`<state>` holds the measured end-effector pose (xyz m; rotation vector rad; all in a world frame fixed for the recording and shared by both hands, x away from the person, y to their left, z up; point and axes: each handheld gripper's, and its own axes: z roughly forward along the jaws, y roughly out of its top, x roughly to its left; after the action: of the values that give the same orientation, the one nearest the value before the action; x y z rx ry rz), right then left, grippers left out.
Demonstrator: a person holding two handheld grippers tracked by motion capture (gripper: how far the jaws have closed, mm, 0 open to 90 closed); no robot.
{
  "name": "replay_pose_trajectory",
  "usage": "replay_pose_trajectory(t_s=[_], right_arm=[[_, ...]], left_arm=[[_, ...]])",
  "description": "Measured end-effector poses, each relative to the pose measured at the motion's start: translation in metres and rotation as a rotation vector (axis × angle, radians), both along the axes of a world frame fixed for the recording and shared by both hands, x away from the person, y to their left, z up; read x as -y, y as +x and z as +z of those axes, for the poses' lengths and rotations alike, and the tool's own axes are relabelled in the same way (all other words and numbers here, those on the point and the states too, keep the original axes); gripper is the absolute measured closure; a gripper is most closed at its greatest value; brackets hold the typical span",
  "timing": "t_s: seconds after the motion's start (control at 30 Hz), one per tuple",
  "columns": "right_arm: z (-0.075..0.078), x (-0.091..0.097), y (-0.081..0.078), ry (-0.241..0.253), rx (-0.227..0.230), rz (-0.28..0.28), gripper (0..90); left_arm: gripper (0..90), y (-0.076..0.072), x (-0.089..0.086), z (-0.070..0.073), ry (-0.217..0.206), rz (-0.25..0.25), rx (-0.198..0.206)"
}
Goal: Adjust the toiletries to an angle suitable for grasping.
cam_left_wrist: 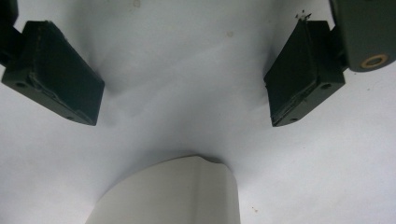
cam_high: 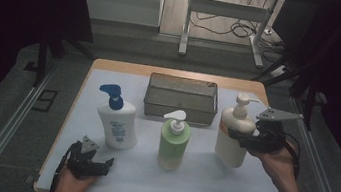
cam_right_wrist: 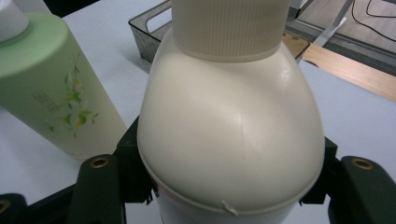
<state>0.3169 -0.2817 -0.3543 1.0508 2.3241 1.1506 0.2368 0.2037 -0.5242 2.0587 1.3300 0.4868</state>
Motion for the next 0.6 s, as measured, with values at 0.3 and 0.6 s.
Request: replay_pose_trajectory(t_s=[0.3, 0.6], right_arm=[[0.011, -0.016, 0.013, 0.005, 0.006, 0.019, 36.9], [0.018, -0.027, 0.024, 0.016, 0.004, 0.026, 36.9]], left_arm=[[10.9, 0.000, 0.000, 0.000, 0.000, 0.000, 0.000], [11.0, 0.000, 0.000, 0.000, 0.001, 0.001, 0.000]])
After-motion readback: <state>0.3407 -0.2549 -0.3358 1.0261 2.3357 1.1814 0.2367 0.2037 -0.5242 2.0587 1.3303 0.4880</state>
